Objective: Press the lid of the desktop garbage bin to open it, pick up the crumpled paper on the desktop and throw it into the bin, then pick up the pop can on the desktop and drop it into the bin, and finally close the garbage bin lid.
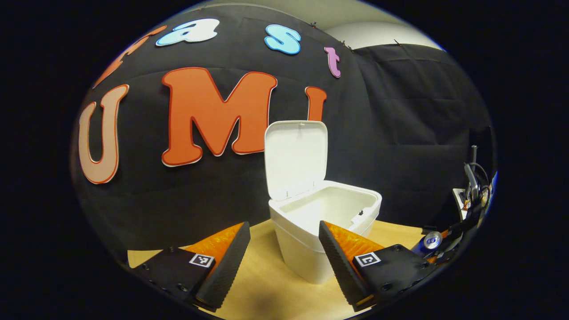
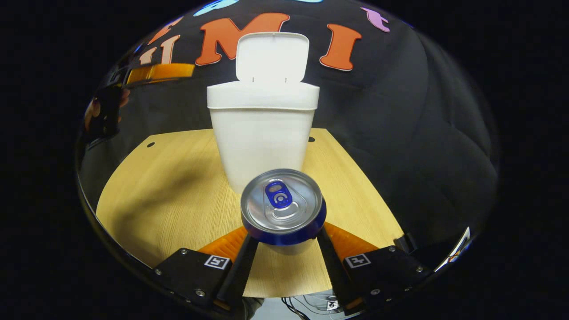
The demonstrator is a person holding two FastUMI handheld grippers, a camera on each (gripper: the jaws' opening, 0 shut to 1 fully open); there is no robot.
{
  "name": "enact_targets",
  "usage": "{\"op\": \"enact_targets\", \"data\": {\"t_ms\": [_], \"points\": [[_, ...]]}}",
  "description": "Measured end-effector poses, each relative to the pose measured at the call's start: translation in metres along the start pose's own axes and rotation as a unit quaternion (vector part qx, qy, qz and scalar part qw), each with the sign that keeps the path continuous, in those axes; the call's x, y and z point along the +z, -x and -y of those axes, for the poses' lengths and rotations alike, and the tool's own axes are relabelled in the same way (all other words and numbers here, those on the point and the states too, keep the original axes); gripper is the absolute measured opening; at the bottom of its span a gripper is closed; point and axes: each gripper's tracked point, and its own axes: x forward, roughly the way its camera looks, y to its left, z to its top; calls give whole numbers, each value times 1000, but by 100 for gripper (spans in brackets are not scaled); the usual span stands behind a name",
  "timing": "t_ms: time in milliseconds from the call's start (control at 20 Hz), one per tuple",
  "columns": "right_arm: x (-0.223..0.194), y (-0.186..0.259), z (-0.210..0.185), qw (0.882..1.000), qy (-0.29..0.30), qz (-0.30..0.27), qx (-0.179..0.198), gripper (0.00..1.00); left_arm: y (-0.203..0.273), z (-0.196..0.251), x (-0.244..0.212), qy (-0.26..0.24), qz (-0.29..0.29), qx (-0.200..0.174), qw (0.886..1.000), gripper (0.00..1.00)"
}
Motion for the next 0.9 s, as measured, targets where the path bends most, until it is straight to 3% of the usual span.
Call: {"op": "enact_targets", "data": {"t_ms": [150, 400, 900], "points": [[26, 7, -1, 1000, 10, 13, 4, 79, 22, -8, -33, -22, -21, 19, 999, 99], [71, 17, 3, 999, 2, 31, 10, 79, 59, -21, -81, -18, -56, 61, 996, 100], [166, 30, 14, 995, 11, 90, 31, 79, 128, -58, -136, 57, -111, 157, 980, 100]]}}
